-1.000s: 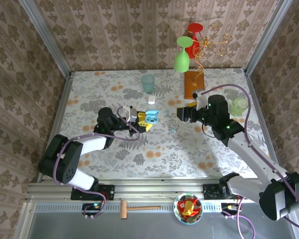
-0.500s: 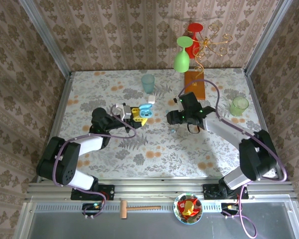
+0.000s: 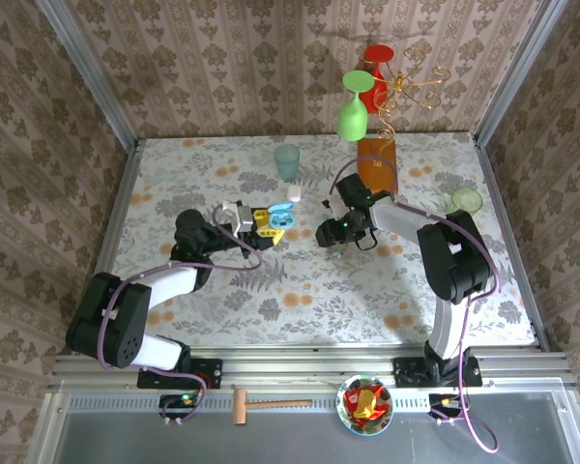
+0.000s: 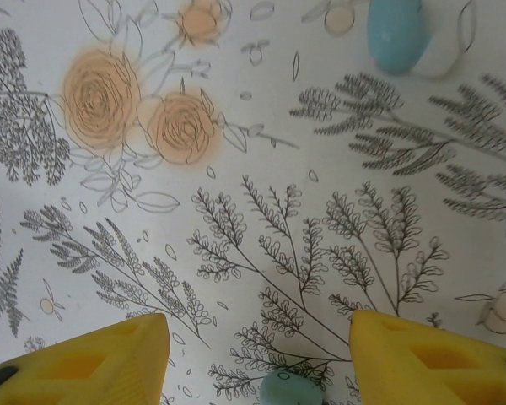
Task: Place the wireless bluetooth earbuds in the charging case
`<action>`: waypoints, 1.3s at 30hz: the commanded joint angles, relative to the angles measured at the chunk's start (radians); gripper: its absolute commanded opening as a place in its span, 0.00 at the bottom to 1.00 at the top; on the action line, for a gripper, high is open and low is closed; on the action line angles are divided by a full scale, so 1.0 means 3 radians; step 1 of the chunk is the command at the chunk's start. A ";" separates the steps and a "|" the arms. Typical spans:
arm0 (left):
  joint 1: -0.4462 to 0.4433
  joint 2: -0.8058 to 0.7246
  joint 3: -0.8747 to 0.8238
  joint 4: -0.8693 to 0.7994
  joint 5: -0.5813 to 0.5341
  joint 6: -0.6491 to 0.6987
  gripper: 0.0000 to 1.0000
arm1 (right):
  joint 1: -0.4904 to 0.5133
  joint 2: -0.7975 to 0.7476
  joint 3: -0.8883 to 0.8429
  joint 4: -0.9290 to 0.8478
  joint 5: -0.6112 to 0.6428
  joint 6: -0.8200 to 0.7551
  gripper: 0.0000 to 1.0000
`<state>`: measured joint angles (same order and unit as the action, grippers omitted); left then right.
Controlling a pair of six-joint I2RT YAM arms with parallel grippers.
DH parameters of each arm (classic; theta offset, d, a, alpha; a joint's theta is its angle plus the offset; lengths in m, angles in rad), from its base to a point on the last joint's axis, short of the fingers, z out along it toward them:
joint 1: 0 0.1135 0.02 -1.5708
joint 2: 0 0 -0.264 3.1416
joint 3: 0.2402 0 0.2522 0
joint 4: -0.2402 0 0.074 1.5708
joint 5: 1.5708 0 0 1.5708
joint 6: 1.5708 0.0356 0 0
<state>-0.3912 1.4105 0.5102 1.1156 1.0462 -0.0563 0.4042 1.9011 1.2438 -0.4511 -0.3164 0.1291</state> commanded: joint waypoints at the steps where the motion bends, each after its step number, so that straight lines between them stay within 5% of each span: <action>1: 0.0016 -0.0054 -0.0003 -0.0032 0.0008 0.0067 0.26 | -0.0038 0.0098 0.0028 -0.0067 -0.0370 -0.0100 0.58; 39: -0.0035 -0.0141 0.0017 -0.0292 0.0004 0.0281 0.26 | -0.0161 -0.0246 -0.0701 0.0111 -0.0706 -0.0071 0.33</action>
<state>-0.3992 1.3857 0.5102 1.0237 1.0462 0.0017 0.3576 1.8572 1.0641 -0.3691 -0.5083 0.1013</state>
